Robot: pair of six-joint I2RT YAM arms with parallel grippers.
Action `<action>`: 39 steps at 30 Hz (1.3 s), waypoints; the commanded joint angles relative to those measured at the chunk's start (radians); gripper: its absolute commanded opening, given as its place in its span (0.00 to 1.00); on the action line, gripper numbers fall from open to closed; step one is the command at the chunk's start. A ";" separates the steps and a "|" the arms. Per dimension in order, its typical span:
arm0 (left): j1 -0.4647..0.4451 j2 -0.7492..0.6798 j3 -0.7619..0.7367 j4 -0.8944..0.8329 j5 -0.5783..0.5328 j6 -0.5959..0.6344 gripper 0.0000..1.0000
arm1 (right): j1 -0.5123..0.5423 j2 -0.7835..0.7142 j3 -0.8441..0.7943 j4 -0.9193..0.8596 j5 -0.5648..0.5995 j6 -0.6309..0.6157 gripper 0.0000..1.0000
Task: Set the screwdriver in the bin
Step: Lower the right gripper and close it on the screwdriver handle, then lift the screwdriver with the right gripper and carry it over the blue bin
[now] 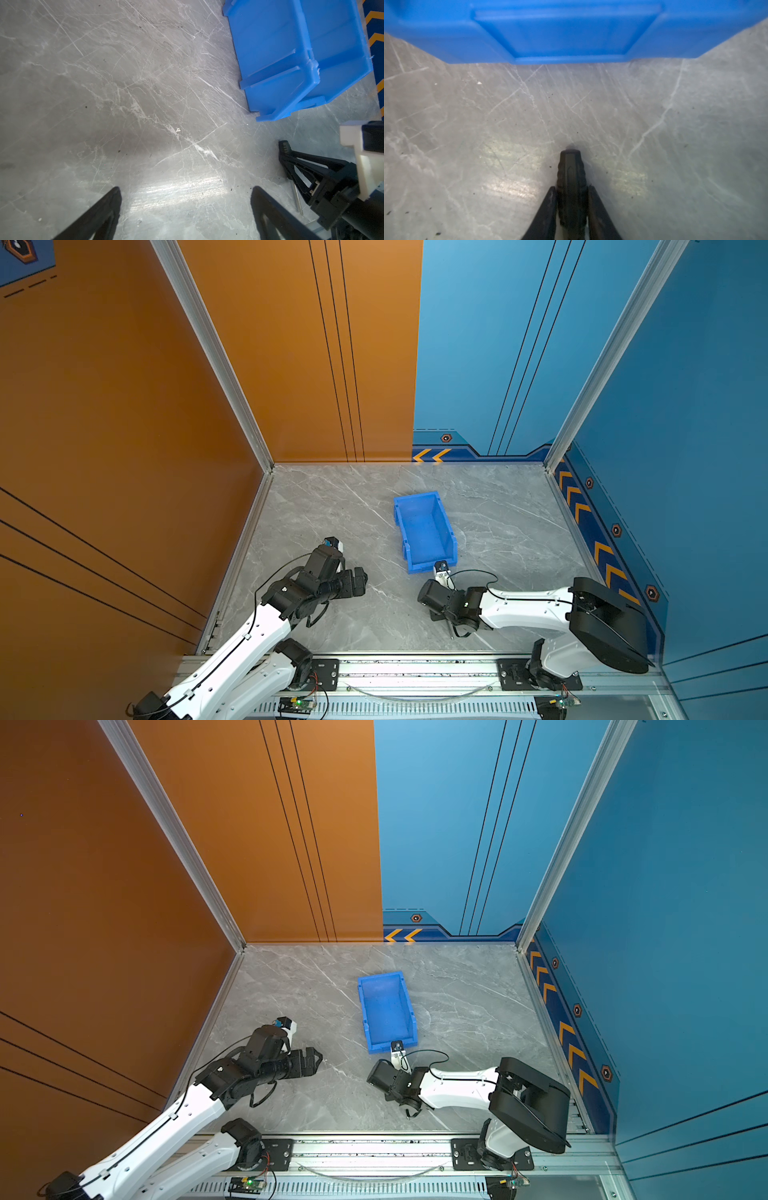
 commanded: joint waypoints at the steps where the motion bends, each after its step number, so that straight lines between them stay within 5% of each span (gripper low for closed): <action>1: 0.012 -0.019 -0.010 -0.021 0.015 0.018 0.98 | 0.009 0.030 -0.017 0.003 -0.011 0.026 0.24; 11: 0.023 -0.024 0.002 -0.020 0.026 0.040 0.98 | 0.040 -0.018 0.018 -0.041 0.042 0.031 0.09; 26: 0.044 -0.020 -0.038 0.129 0.090 0.045 0.98 | 0.094 -0.186 0.219 -0.283 0.209 0.004 0.02; 34: 0.019 -0.066 -0.043 0.156 0.132 0.111 0.98 | -0.012 -0.102 0.459 -0.376 0.224 -0.107 0.02; 39: 0.022 -0.112 -0.061 0.222 0.184 0.151 0.98 | -0.146 0.013 0.567 -0.363 0.124 -0.240 0.02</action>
